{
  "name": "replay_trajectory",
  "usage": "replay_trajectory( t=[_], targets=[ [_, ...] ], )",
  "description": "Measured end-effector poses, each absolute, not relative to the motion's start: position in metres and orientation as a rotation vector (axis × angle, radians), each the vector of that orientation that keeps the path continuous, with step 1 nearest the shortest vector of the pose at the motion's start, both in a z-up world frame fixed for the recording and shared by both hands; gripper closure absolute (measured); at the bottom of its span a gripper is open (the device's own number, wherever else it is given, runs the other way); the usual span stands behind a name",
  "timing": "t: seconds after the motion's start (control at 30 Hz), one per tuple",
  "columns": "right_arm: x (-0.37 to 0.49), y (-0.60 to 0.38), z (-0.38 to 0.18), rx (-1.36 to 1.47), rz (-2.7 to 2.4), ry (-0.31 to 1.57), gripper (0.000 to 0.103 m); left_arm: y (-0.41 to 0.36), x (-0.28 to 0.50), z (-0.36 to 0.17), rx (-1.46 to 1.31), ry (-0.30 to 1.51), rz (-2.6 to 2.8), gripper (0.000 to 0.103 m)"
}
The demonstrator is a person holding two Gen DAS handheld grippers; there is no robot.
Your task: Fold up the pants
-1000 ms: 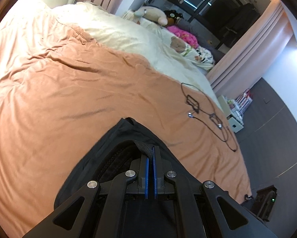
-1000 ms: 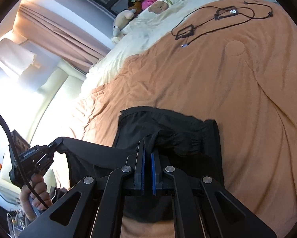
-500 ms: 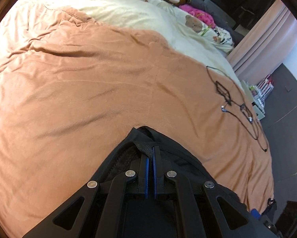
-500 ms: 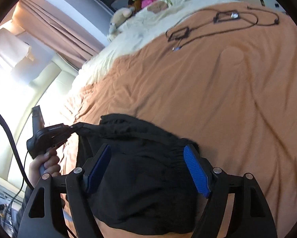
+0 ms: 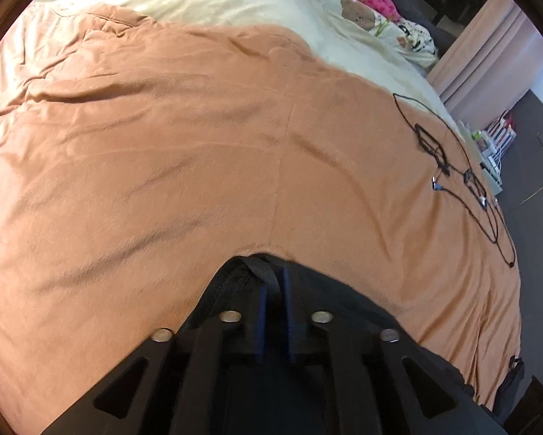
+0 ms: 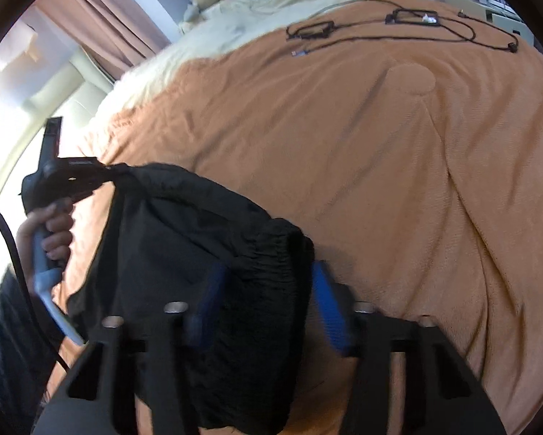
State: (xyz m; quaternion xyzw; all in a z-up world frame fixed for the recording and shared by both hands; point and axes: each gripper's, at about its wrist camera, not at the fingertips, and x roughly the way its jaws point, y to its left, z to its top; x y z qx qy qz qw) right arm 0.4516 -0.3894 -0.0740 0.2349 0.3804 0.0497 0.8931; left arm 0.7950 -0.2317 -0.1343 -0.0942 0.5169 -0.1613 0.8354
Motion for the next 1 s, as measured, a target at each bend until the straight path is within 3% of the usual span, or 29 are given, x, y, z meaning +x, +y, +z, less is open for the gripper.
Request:
replay_trajectory(
  t=[0.03, 0.07, 0.1, 0.37, 0.47, 0.6, 0.87, 1.0],
  targets=[
    [0.454, -0.389, -0.075, 0.479, 0.099, 0.799, 0.084, -0.229, 0.791, -0.132, -0.190, 1.084, -0.336, 0.058],
    [0.453, -0.389, -0.074, 0.456, 0.074, 0.791, 0.094, -0.224, 0.786, -0.128, -0.185, 1.063, -0.329, 0.052],
    [0.451, -0.390, -0.072, 0.431, 0.038, 0.780, 0.095, -0.219, 0.783, -0.125, -0.183, 1.048, -0.320, 0.044],
    [0.435, -0.388, -0.070, 0.528, -0.002, 0.775, 0.093, -0.172, 0.753, -0.110, -0.172, 1.050, -0.284, 0.043],
    [0.429, -0.387, -0.065, 0.544, 0.009, 0.770, 0.084, -0.160, 0.738, -0.107, -0.162, 1.064, -0.281, 0.043],
    [0.409, -0.396, -0.066, 0.605, 0.025, 0.752, 0.052, -0.145, 0.716, -0.103, -0.139, 1.077, -0.282, 0.043],
    [0.377, -0.398, -0.074, 0.646, 0.057, 0.741, 0.051, -0.112, 0.671, -0.110, -0.154, 1.115, -0.261, 0.043],
    [0.361, -0.402, -0.080, 0.708, 0.072, 0.718, 0.037, -0.096, 0.647, -0.119, -0.185, 1.145, -0.245, 0.042]
  ],
)
